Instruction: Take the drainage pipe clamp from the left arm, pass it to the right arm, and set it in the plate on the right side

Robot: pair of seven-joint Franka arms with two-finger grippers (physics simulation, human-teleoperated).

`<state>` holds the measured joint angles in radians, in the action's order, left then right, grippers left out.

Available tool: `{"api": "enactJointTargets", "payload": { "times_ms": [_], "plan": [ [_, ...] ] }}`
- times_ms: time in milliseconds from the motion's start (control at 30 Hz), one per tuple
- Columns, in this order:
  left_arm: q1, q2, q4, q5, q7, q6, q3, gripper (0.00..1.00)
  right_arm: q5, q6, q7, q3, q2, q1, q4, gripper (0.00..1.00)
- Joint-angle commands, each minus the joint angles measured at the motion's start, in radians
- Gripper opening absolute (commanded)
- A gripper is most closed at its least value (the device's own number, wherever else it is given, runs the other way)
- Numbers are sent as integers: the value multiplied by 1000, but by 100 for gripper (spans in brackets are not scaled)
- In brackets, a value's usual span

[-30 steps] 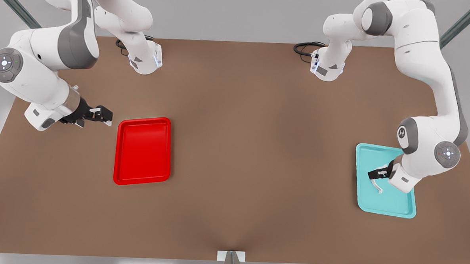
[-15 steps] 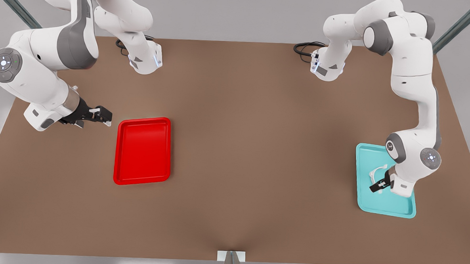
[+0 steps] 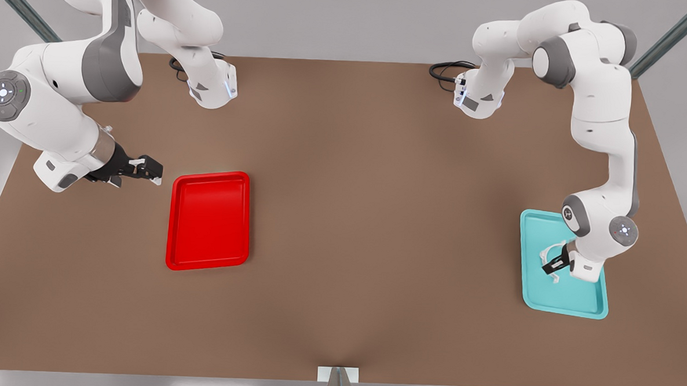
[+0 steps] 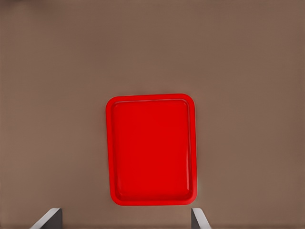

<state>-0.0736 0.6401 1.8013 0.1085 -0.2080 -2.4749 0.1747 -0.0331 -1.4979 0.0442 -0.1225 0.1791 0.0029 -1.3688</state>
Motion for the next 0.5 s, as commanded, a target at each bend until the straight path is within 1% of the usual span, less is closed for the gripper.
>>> {"api": "enactJointTargets", "payload": {
  "times_ms": [0,267,333,433,467],
  "plan": [
    [-2,7,0,3,10,-16,0,70,-1,1,-10,0,-1,-1,0,100],
    [-8,46,-3,7,4,-53,0,67,-4,1,-14,0,-1,-12,-4,100],
    [-8,49,-7,16,4,-53,0,61,-4,1,-20,0,-1,-12,-4,100],
    [-8,56,-10,20,4,-58,0,48,-4,1,-24,0,-1,-14,-4,100],
    [-8,56,-10,20,4,-59,-1,45,-4,1,-24,0,-1,-14,-7,100]
  ]
}}
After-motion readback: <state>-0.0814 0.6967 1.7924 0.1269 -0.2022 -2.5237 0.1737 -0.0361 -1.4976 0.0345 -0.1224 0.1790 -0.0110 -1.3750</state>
